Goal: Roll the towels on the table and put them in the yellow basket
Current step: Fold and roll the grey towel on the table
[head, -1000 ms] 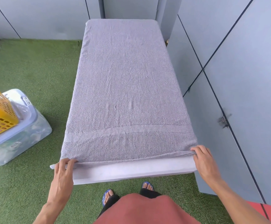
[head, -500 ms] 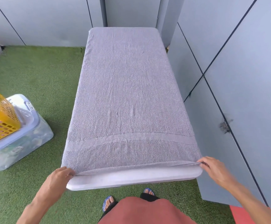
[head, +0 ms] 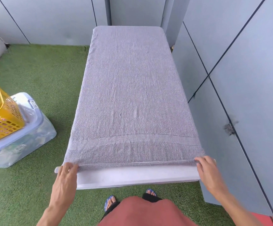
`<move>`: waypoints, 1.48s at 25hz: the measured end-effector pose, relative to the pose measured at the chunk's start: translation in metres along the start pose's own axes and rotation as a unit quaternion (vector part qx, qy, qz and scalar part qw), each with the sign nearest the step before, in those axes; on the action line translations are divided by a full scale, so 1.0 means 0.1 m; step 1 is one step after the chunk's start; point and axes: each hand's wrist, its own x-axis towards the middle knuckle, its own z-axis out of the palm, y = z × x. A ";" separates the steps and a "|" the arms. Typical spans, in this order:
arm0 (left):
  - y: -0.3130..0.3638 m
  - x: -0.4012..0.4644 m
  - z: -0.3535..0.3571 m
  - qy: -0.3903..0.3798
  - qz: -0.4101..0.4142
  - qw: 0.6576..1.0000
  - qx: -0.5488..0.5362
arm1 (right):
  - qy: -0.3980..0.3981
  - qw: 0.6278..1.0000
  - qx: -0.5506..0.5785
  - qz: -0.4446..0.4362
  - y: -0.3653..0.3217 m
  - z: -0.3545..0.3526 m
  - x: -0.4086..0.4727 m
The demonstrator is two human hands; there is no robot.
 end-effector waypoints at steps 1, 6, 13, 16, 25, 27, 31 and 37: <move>0.00 -0.06 0.03 -0.006 0.008 1.000 -0.001 | -0.008 1.000 -0.012 -0.011 0.02 0.03 -0.05; -0.05 0.06 0.01 -0.037 -0.023 0.999 -0.015 | 0.003 0.999 -0.033 -0.007 0.07 0.00 0.11; -0.32 0.20 -0.18 -0.106 0.032 0.993 -0.049 | -0.124 0.991 -0.031 0.029 0.35 -0.10 0.28; -0.28 0.37 -0.24 -0.150 -0.007 0.986 -0.078 | -0.191 0.981 0.000 0.034 0.26 -0.30 0.44; -0.19 0.27 -0.13 -0.009 -0.013 1.000 -0.026 | 0.016 0.999 -0.021 0.038 -0.14 -0.07 0.33; -0.11 0.13 -0.06 0.002 -0.006 0.999 -0.035 | 0.018 0.999 -0.008 0.033 -0.11 0.02 0.28; -0.06 0.06 0.05 -0.003 -0.023 0.999 -0.047 | -0.035 0.999 -0.034 -0.004 0.04 0.00 0.25; -0.06 0.33 -0.02 -0.034 -0.057 0.996 -0.058 | -0.048 0.996 -0.044 0.056 -0.11 -0.07 0.42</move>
